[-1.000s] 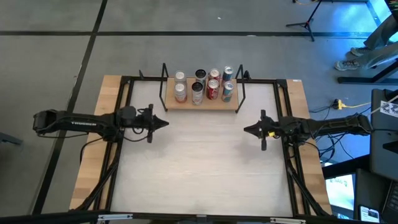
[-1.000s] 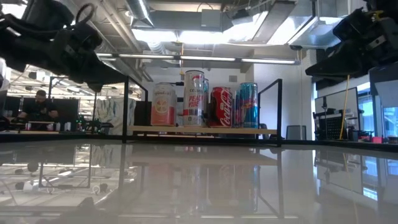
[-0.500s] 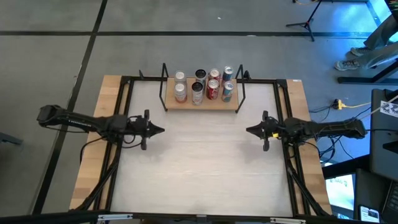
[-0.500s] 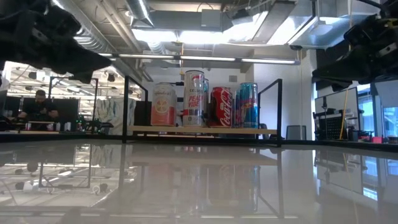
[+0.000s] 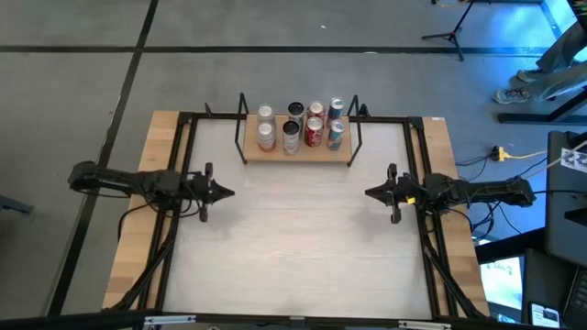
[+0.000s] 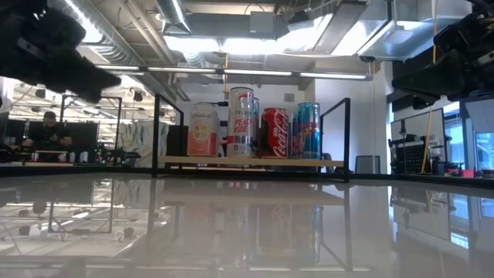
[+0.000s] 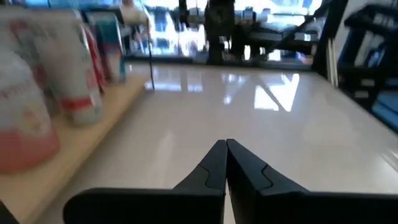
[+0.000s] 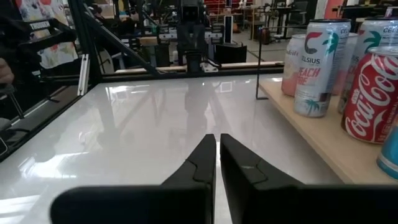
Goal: Place canned beverage on shelf
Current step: Return to Home Position
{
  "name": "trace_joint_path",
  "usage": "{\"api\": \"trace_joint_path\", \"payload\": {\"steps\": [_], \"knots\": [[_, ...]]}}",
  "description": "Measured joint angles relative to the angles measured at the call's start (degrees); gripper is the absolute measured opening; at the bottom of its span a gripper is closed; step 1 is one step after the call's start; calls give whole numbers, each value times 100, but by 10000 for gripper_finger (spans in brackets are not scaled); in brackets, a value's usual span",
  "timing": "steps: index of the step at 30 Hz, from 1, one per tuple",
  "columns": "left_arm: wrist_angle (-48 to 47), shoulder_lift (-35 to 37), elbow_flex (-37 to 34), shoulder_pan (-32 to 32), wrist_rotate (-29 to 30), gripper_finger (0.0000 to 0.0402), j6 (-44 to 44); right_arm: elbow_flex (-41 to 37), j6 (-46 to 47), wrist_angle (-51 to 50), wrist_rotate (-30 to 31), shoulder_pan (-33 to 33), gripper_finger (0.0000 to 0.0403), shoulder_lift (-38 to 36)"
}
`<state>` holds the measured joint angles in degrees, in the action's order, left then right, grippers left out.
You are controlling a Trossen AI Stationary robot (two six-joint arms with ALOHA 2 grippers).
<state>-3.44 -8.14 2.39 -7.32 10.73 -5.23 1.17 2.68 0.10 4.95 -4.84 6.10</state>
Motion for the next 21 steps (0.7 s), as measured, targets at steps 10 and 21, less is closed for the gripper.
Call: {"api": "trace_joint_path", "payload": {"steps": [10, 21], "knots": [[-118, 793, 0, 129, -949, 1, 364, 0, -168, -13, -4, 0, 19, 3], [153, 557, -95, 119, -999, 2, 328, -4, -107, 9, -5, 0, 19, 10]]}}
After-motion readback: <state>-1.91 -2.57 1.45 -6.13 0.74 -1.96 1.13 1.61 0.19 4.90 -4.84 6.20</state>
